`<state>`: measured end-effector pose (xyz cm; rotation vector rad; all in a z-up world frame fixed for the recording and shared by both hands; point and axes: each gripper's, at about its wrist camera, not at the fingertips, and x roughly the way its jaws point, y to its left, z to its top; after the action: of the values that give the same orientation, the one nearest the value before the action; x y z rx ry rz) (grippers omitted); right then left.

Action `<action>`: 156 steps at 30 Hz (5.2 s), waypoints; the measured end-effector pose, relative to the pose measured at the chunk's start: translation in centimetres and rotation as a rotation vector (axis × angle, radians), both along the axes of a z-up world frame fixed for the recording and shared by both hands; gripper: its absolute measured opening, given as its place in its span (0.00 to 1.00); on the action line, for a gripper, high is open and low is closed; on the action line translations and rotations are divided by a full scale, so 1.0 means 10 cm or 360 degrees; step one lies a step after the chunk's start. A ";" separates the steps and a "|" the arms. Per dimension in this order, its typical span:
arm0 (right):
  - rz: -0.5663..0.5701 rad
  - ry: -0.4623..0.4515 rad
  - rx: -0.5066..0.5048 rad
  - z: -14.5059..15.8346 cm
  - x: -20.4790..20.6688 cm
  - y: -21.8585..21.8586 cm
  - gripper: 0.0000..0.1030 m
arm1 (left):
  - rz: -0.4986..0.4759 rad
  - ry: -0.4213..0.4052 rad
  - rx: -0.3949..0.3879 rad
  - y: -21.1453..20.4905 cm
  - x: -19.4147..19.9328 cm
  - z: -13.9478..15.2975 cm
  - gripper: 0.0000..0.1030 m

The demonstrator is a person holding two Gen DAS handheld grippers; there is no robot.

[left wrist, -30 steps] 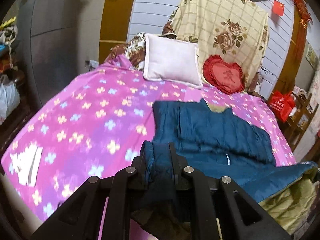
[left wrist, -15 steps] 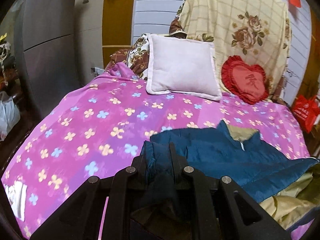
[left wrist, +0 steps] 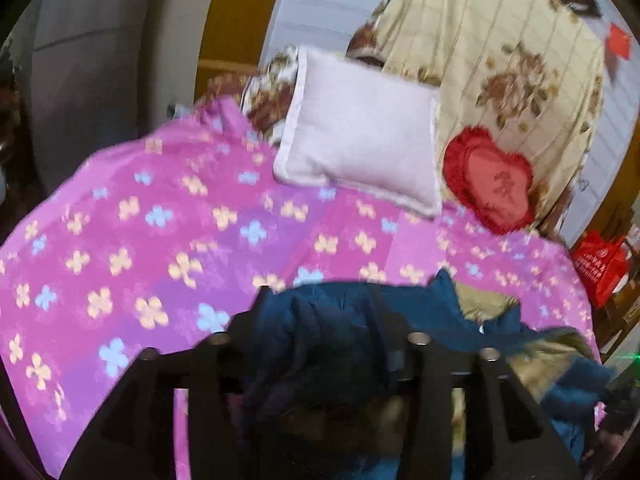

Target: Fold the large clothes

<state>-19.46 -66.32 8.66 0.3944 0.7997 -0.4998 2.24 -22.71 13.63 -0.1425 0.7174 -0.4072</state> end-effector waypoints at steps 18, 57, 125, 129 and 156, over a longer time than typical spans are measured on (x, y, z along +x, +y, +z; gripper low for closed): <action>-0.0025 -0.0188 0.0048 0.39 -0.24 0.07 0.62 | -0.0311 0.0082 0.0249 -0.67 -0.77 -0.39 0.37; 0.0497 -0.0124 -0.0236 0.15 0.59 1.21 0.84 | -0.0123 0.0017 0.0460 -1.20 -0.54 -0.58 0.37; -0.0028 0.0031 -0.0127 -0.14 -0.64 0.22 0.94 | 0.0110 0.0127 0.0425 0.10 -0.44 -0.97 0.40; 0.0051 -0.0040 -0.0238 0.07 -0.76 0.44 0.94 | 0.0115 0.0127 0.0422 0.10 -0.44 -0.97 0.40; -0.0006 -0.0038 0.0039 -0.16 -0.87 0.24 1.00 | 0.0074 0.0093 0.0492 0.12 -0.46 -0.90 0.40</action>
<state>-28.13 -63.96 7.11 0.4243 0.7827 -0.4885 -2.38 -21.55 4.64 0.1209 0.8244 -0.2441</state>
